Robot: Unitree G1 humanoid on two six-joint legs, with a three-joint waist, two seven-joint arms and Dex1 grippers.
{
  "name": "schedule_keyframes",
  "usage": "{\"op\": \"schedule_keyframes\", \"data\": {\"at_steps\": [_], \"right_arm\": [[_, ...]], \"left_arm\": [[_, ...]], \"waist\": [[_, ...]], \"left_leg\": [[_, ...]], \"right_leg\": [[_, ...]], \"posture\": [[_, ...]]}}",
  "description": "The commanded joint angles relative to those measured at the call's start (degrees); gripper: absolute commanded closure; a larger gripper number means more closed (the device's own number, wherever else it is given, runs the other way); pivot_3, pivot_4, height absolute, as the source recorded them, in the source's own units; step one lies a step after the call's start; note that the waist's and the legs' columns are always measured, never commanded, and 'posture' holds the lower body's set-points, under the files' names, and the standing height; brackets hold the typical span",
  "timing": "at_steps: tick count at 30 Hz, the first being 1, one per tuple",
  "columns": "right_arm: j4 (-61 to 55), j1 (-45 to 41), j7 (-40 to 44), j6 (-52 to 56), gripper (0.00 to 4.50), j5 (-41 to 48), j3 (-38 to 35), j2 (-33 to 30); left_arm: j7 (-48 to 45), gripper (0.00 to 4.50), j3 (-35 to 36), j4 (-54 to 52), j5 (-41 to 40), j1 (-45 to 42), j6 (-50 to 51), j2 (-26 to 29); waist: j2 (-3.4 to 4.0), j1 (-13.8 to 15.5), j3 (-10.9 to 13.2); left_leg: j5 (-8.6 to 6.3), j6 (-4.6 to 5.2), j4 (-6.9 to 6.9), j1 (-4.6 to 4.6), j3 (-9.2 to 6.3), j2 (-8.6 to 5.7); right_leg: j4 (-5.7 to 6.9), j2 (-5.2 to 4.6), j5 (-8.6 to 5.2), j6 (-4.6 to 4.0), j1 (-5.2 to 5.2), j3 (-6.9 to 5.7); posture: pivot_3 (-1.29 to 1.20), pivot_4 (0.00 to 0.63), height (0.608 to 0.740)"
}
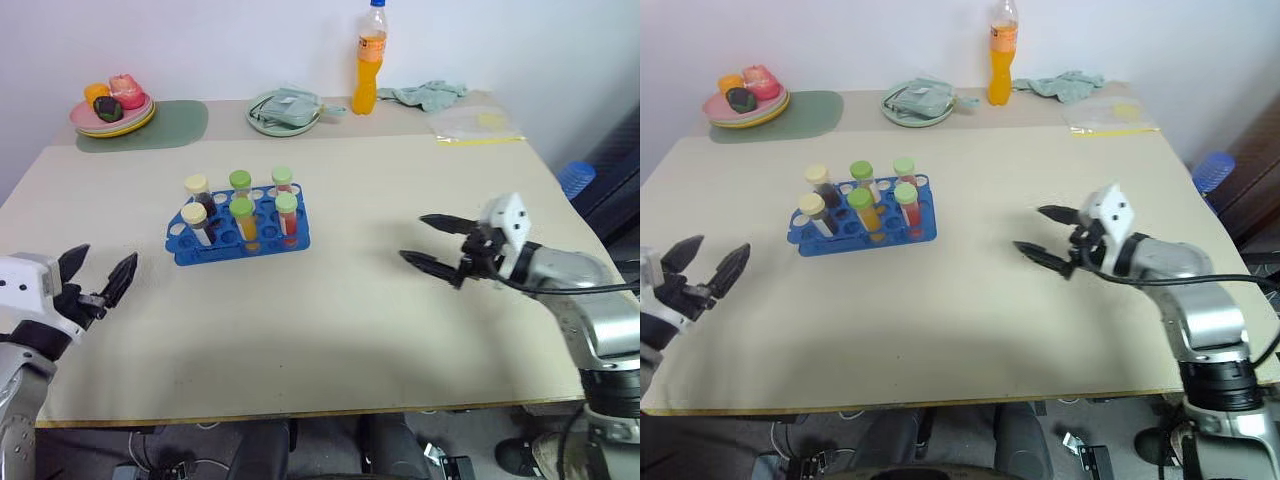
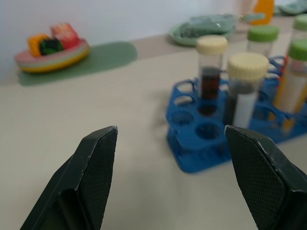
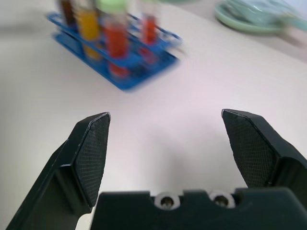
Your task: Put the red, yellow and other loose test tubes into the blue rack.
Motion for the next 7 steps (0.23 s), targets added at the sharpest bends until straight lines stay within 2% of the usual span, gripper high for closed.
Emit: {"op": "schedule_keyframes", "data": {"at_steps": [1,7], "right_arm": [[1.7,0.8,1.4,-3.1,0.35,-0.4,-2.7,-1.7],[4.3,1.4,1.4,-4.9,0.35,-1.4,-2.1,-1.1]], "left_arm": [[-1.2,0.83,2.5,0.6,-0.5,0.7,0.0,1.0],[-0.5,0.83,3.3,-0.4,-0.9,2.5,0.5,-0.4]], "waist": [[0.03,0.0,0.0],[0.03,-0.3,0.0]], "left_leg": [[0.0,0.01,-0.01,0.0,0.01,0.0],[-0.01,0.01,-0.03,0.01,0.0,0.04]], "right_leg": [[0.0,0.0,0.0,0.0,0.0,0.01],[0.0,0.0,0.0,0.01,-0.02,0.02]], "posture": [[0.0,0.15,0.74],[0.0,0.15,0.74]]}}
